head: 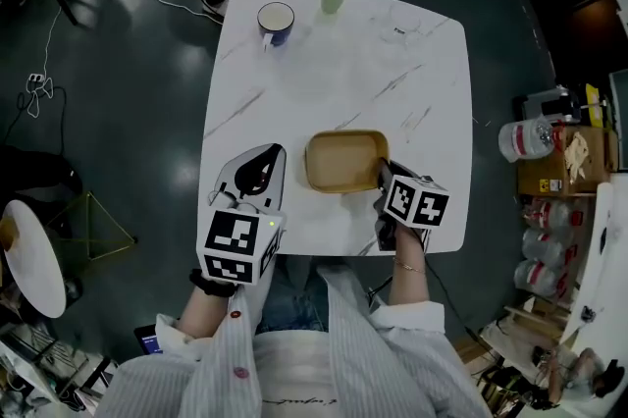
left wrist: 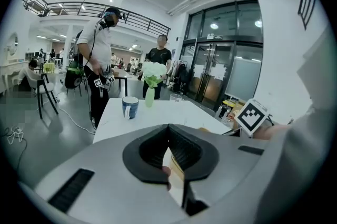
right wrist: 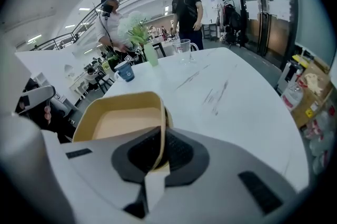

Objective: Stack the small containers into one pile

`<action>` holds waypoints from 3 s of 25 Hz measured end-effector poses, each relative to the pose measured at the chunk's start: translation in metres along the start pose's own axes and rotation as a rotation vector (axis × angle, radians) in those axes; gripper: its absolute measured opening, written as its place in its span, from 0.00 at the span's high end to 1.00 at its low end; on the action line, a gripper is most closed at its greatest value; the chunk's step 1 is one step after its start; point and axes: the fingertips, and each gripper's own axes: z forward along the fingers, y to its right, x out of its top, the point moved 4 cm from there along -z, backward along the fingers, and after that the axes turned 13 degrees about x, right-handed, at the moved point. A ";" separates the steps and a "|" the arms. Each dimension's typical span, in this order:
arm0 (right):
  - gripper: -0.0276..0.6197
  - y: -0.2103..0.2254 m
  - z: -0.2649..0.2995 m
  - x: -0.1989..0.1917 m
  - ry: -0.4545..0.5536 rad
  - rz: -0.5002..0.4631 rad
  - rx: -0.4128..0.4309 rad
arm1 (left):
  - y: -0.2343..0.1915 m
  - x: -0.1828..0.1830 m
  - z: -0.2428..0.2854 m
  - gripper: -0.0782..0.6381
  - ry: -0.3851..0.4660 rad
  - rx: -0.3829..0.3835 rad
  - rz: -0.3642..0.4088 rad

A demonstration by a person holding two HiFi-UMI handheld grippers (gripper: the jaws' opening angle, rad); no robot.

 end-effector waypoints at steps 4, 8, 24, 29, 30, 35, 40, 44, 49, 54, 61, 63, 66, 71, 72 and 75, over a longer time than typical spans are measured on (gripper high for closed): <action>0.93 0.002 -0.001 0.002 -0.021 -0.034 -0.021 | -0.004 -0.003 -0.003 0.87 -0.004 0.011 -0.014; 0.93 0.004 -0.002 0.000 -0.037 -0.046 -0.023 | -0.004 -0.007 -0.005 0.87 -0.005 0.016 -0.028; 0.77 -0.006 -0.008 -0.005 -0.051 -0.105 -0.017 | 0.003 -0.013 -0.013 0.87 -0.004 0.011 -0.030; 0.77 -0.012 -0.016 -0.004 -0.021 -0.115 0.005 | 0.009 -0.011 -0.016 0.87 0.007 0.014 -0.026; 0.77 -0.014 -0.018 -0.003 -0.013 -0.120 0.013 | 0.011 -0.010 -0.017 0.87 0.012 0.014 -0.025; 0.77 -0.024 -0.035 0.011 0.044 -0.145 0.091 | 0.031 0.000 -0.017 0.87 0.039 0.017 -0.024; 0.77 -0.041 -0.065 0.037 0.125 -0.190 0.220 | 0.063 0.021 -0.016 0.87 0.084 0.014 -0.038; 0.83 -0.055 -0.096 0.057 0.187 -0.279 0.295 | 0.097 0.037 -0.018 0.87 0.121 -0.006 -0.037; 0.89 -0.068 -0.135 0.075 0.277 -0.402 0.372 | 0.145 0.057 -0.022 0.87 0.168 -0.046 -0.001; 0.93 -0.072 -0.166 0.079 0.333 -0.496 0.405 | 0.178 0.072 -0.030 0.87 0.215 -0.058 0.022; 0.94 -0.072 -0.197 0.079 0.399 -0.520 0.419 | 0.204 0.087 -0.038 0.87 0.283 -0.070 0.061; 0.94 -0.072 -0.202 0.080 0.419 -0.523 0.410 | 0.206 0.090 -0.040 0.87 0.292 -0.079 0.075; 0.94 -0.074 -0.207 0.084 0.442 -0.524 0.398 | 0.209 0.093 -0.042 0.87 0.318 -0.097 0.111; 0.94 -0.077 -0.205 0.083 0.441 -0.530 0.386 | 0.212 0.090 -0.041 0.87 0.319 -0.120 0.144; 0.94 -0.078 -0.204 0.082 0.440 -0.530 0.385 | 0.211 0.091 -0.041 0.87 0.320 -0.121 0.144; 0.94 -0.077 -0.201 0.080 0.430 -0.531 0.383 | 0.208 0.091 -0.042 0.87 0.324 -0.123 0.154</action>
